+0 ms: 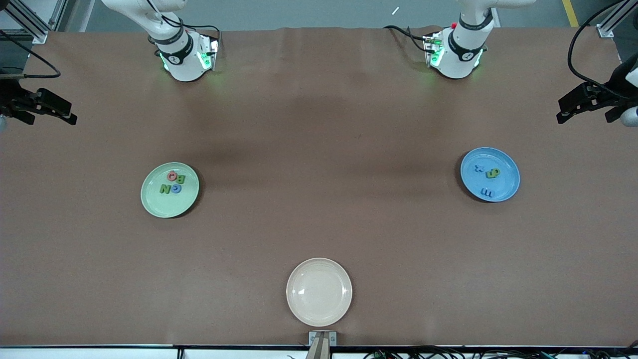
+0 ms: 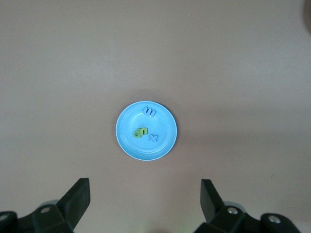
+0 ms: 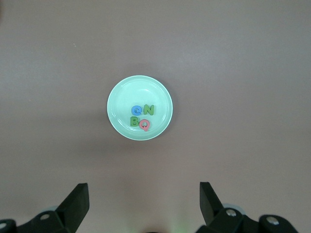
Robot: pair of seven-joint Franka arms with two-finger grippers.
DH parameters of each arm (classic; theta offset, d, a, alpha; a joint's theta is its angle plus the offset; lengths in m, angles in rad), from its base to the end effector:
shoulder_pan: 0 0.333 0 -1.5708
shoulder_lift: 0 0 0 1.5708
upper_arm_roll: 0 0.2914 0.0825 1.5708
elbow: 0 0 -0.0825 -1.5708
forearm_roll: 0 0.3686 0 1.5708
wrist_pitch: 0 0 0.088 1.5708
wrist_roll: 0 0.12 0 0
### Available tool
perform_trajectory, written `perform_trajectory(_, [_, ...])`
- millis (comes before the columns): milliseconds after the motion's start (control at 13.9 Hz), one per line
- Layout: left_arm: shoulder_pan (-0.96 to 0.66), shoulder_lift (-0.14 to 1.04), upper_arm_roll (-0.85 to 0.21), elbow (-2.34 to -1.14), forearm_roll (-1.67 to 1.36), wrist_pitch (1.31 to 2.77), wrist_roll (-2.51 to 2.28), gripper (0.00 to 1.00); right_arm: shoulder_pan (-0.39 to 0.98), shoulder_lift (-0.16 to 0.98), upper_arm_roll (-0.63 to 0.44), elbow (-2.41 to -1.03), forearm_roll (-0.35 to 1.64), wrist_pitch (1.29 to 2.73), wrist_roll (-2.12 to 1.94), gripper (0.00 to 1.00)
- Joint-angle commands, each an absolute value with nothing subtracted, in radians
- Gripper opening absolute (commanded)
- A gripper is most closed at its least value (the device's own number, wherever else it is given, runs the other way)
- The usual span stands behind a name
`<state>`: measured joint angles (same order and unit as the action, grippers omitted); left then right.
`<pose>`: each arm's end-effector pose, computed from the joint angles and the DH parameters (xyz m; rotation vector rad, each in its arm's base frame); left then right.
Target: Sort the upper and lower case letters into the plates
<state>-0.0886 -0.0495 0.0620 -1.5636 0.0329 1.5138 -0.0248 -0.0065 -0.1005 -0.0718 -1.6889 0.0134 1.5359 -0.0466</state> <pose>0.5192 -0.0089 0.6114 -3.1118 0.0000 -0.0006 0.5029 -0.0394 0.5826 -3.1163 0.0484 0.0801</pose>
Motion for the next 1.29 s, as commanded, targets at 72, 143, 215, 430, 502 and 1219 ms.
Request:
perform_trajectory(72, [-0.089, -0.041, 0.061, -1.540, 0.037, 1.503, -0.021, 1.00, -0.020, -0.130, -0.058, -1.721, 0.023, 1.551, -0.038, 1.00])
perform_trajectory(143, [-0.092, -0.041, 0.063, -1.540, 0.038, 1.505, -0.021, 1.00, -0.020, -0.130, -0.058, -1.721, 0.037, 1.551, -0.038, 1.00])
perform_trajectory(215, [-0.094, -0.041, 0.063, -1.540, 0.038, 1.512, -0.021, 1.00, -0.017, -0.130, -0.058, -1.721, 0.038, 1.551, -0.040, 1.00])
perform_trajectory(430, [-0.087, -0.038, 0.063, -1.540, 0.037, 1.578, -0.021, 1.00, -0.017, -0.132, -0.058, -1.721, 0.038, 1.554, -0.041, 1.00])
perform_trajectory(502, [-0.087, -0.028, 0.063, -1.540, 0.038, 1.595, -0.017, 1.00, -0.017, -0.132, -0.057, -1.721, 0.037, 1.554, -0.043, 1.00])
perform_trajectory(1219, [-0.066, -0.002, 0.069, -1.539, -0.029, 1.654, -0.015, 1.00, -0.017, -0.133, -0.057, -1.721, 0.028, 1.554, -0.044, 1.00])
